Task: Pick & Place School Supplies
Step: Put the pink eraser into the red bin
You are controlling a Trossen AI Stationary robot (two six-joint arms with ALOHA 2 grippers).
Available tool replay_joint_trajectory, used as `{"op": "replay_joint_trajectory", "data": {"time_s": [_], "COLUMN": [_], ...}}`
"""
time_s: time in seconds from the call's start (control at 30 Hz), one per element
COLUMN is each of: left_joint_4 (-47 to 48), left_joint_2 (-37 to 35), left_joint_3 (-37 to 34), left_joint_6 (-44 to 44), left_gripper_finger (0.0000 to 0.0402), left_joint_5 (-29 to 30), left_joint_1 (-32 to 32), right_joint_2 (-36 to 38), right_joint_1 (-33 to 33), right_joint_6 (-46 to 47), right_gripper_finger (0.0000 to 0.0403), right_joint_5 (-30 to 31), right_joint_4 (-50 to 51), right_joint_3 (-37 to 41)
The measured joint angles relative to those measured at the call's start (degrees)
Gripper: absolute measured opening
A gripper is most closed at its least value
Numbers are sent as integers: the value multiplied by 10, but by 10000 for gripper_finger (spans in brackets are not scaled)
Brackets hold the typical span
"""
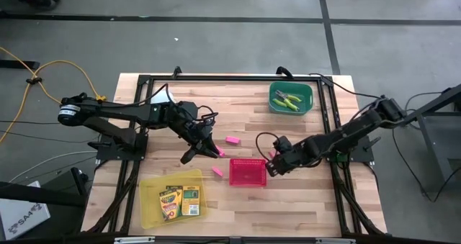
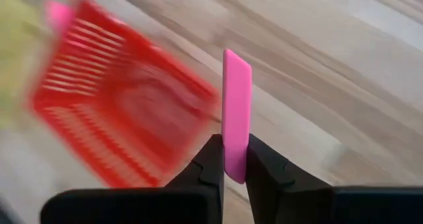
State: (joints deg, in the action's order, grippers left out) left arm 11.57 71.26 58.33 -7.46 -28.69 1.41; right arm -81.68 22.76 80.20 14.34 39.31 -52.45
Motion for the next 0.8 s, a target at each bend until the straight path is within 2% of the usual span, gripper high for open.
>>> {"op": "replay_joint_trajectory", "data": {"time_s": [0.23,0.33,0.63,0.8], "left_joint_4": [1,2,4,4], "left_joint_2": [0,0,0,0], "left_joint_3": [0,0,0,0], "left_joint_6": [-1,-1,-1,-1], "left_gripper_finger": [68,68,68,68], "left_joint_5": [0,0,0,0], "left_joint_1": [0,0,0,0], "right_joint_2": [-7,-20,-88,-106], "right_joint_1": [-14,-14,-14,-15], "right_joint_6": [-83,-111,-114,-115], "right_gripper_finger": [29,29,29,29], "right_joint_5": [3,2,-42,-44], "right_joint_4": [-193,-246,-282,-296], "right_joint_3": [-1,-1,0,0]}}
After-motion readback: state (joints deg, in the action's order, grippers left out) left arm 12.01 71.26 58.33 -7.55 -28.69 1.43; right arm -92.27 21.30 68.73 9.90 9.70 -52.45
